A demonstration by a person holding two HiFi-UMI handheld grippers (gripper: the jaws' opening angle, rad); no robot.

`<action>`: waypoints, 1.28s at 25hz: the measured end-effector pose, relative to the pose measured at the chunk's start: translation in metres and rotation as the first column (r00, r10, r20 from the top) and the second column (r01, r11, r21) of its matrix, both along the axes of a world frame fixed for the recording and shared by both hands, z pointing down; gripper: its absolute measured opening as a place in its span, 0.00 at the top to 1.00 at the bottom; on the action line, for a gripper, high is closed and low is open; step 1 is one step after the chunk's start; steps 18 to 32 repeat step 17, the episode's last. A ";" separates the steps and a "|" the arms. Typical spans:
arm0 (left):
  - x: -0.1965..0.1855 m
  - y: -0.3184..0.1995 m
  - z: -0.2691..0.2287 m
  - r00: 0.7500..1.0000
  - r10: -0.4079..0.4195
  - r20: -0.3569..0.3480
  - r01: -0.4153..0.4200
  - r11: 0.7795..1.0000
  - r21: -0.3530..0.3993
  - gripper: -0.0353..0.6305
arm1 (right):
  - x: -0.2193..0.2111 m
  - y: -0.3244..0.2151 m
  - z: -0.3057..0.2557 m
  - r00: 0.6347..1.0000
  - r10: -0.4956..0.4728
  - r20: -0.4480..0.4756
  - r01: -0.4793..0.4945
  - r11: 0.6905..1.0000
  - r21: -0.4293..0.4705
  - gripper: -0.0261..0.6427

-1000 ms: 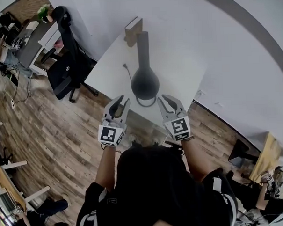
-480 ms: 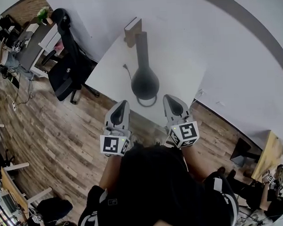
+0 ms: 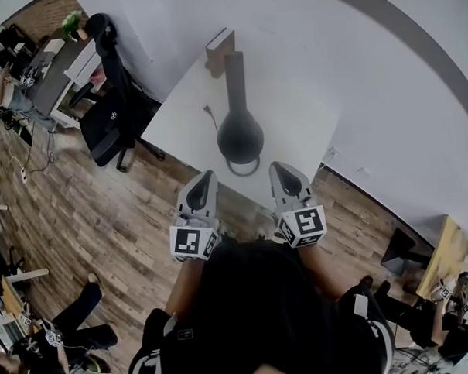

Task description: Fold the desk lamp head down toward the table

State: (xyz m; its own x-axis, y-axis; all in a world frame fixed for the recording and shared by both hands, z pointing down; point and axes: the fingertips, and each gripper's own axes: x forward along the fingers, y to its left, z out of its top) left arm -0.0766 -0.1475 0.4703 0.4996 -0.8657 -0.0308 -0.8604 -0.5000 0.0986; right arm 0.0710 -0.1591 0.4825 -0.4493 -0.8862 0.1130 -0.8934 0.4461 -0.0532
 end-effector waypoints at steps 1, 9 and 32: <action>0.000 0.000 0.000 1.000 0.001 -0.002 -0.001 1.000 -0.001 0.91 | 0.000 0.000 0.000 1.000 0.000 -0.001 0.000 1.000 0.001 0.94; -0.003 0.001 0.000 1.000 -0.007 -0.018 0.008 1.000 0.008 0.91 | -0.002 0.002 0.002 1.000 -0.005 -0.004 0.005 1.000 0.002 0.94; -0.002 0.000 0.005 1.000 -0.002 -0.014 0.002 1.000 -0.011 0.91 | -0.003 0.001 0.004 1.000 -0.005 -0.010 0.005 1.000 0.006 0.94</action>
